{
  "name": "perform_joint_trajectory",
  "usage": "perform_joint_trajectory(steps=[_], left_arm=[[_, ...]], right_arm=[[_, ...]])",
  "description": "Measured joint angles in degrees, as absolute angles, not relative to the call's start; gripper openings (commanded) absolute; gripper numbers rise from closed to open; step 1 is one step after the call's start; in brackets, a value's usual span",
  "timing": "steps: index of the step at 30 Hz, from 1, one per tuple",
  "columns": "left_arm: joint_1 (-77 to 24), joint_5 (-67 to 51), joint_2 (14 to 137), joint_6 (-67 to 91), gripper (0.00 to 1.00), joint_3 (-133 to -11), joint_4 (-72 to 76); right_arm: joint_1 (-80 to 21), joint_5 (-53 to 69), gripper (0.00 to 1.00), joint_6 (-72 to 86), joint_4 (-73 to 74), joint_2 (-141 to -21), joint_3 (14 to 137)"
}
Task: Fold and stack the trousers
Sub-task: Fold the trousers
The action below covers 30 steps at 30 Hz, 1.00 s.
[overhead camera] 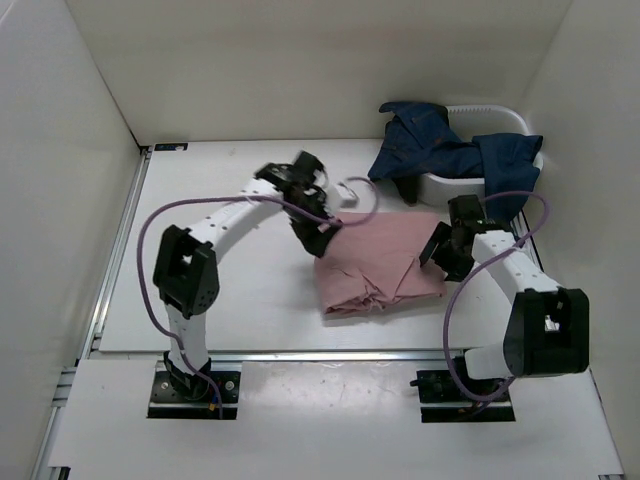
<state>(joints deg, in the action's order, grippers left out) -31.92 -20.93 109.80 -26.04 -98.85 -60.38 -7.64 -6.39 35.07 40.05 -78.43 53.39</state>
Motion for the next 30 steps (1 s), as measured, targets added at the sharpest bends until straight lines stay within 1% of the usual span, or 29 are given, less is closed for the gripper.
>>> perform_joint_trajectory(steps=[2, 4, 6, 9, 12, 17, 20, 23, 26, 30], left_arm=[[-38.4, -22.1, 110.6, -26.1, 0.84, -97.8, -59.7], [-42.1, -22.3, 111.5, -26.0, 0.84, -96.0, -59.0], [-43.7, -22.2, 113.0, -25.8, 0.83, -94.4, -58.2], [-43.7, -20.3, 114.4, -25.3, 0.81, -90.8, -55.8], [-43.1, -16.8, 114.3, -24.9, 0.81, -86.2, -53.3], [-40.5, -12.7, 111.7, -24.7, 0.79, -77.7, -49.8], [-37.1, -11.2, 107.0, -24.6, 0.79, -71.9, -48.0], [-33.7, -9.1, 101.3, -24.6, 0.79, -67.2, -47.2], [-30.6, -8.1, 97.6, -24.9, 0.79, -65.5, -46.4], [-25.2, -7.6, 96.0, -26.0, 0.79, -65.3, -45.2]], right_arm=[[-4.9, -3.2, 0.84, 34.3, 37.4, -80.2, 50.7], [-3.0, -0.9, 0.84, 33.8, 34.8, -81.5, 49.1], [-2.4, 1.3, 0.81, 32.9, 32.5, -82.6, 48.1], [-2.4, 4.4, 0.79, 32.4, 29.1, -84.4, 46.1], [-3.0, 5.9, 0.78, 32.4, 27.9, -84.9, 45.3], [-6.8, 7.1, 0.76, 32.8, 26.1, -85.0, 45.2], [-10.1, 8.4, 0.74, 33.8, 24.9, -85.6, 45.2], [-13.6, 9.8, 0.74, 35.4, 24.0, -87.0, 46.0], [-18.2, 10.9, 0.74, 36.8, 23.7, -90.0, 48.9], [-24.2, 12.3, 0.72, 38.9, 23.4, -94.1, 53.3]])
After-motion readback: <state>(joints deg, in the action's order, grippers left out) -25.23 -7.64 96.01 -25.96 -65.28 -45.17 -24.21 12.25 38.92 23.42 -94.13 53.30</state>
